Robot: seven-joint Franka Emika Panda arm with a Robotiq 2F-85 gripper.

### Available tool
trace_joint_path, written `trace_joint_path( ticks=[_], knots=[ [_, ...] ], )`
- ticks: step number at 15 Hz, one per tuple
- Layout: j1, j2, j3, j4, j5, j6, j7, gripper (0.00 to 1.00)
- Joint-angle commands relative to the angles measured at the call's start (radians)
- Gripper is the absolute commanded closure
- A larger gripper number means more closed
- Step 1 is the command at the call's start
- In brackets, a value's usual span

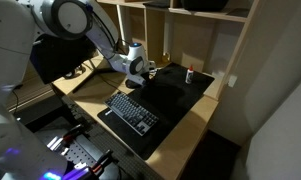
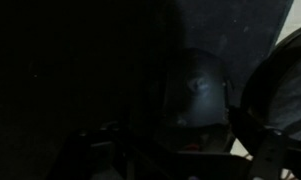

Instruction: Move the mouse closer to the white bottle

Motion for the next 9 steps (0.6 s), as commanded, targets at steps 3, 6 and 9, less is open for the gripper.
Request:
trace_joint_path(
  ticks=[3,6,9],
  knots=[
    [0.021,0.093,-0.015,0.104,0.051,-0.011,0.003,0.27],
    [0.020,0.087,-0.009,0.115,0.067,-0.026,0.000,0.46],
    [0.012,0.081,-0.003,0.121,0.076,-0.069,-0.006,0.53]
  ],
)
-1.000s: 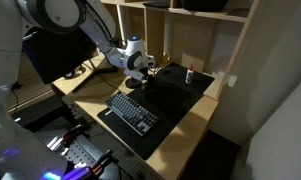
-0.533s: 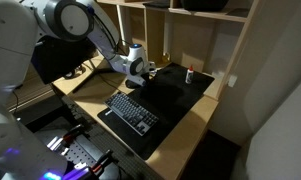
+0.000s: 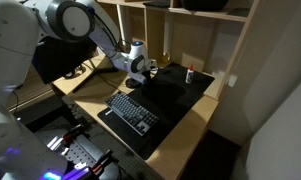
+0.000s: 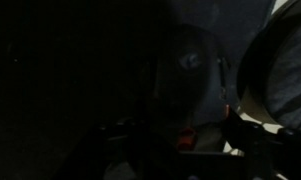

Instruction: Move the mouse closer to the white bottle

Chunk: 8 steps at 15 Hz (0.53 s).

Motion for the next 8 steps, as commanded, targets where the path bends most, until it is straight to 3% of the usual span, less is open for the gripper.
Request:
trace_joint_path(
  ticks=[1,4,6,7,8],
  knots=[
    [0.006,0.043,-0.003,0.049,0.036,-0.054,-0.001,0.53],
    [0.011,0.029,-0.011,0.053,0.048,-0.076,0.019,0.53],
    [0.023,0.043,-0.027,0.059,0.050,-0.019,0.058,0.53],
    [-0.028,-0.140,-0.032,-0.092,0.053,-0.009,0.027,0.53],
    [-0.024,-0.142,-0.043,-0.085,0.062,0.024,0.051,0.53]
  ],
)
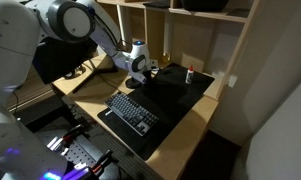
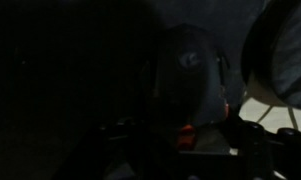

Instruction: Move the mouse closer to the white bottle

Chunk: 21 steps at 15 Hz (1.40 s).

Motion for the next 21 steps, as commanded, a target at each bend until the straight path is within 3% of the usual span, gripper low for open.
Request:
trace_joint_path(
  ticks=[1,4,5,6,9,10,12,18,19,21],
  knots=[
    [-0.020,-0.166,-0.052,-0.116,0.046,0.074,0.023,0.53],
    [-0.055,-0.292,-0.079,-0.164,0.091,0.094,0.035,0.53],
    [-0.039,-0.182,-0.076,-0.069,0.073,0.072,0.023,0.53],
    [-0.048,-0.217,-0.081,-0.080,0.072,0.063,0.021,0.28],
    [-0.042,-0.206,-0.078,-0.079,0.072,0.060,0.021,0.28],
    [-0.009,-0.171,-0.107,-0.060,0.054,0.063,0.059,0.53],
    [0.037,-0.078,-0.165,0.057,0.045,0.049,0.153,0.53],
    [0.018,0.060,-0.220,0.416,0.081,-0.160,0.340,0.53],
    [0.021,-0.007,-0.204,0.275,0.069,-0.079,0.311,0.28],
    [0.016,0.022,-0.209,0.353,0.065,-0.129,0.331,0.28]
  ],
)
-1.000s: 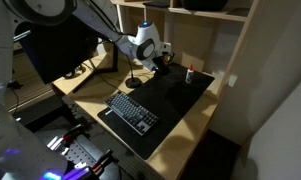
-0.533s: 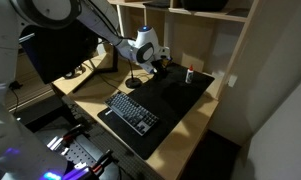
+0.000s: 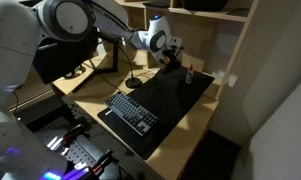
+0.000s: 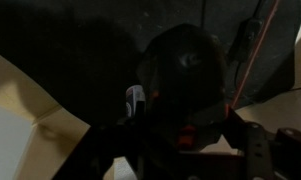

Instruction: Move the mouse closer to the white bottle

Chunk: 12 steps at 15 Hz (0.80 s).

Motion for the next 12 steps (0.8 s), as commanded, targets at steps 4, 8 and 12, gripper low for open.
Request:
trace_joint_path(
  ticks=[4,8,12],
  knots=[
    [-0.017,0.050,0.023,0.062,0.013,-0.037,-0.003,0.53],
    [-0.045,0.194,0.061,0.286,0.088,-0.120,0.089,0.53],
    [-0.046,0.315,0.034,0.473,0.092,-0.152,0.264,0.53]
  ],
)
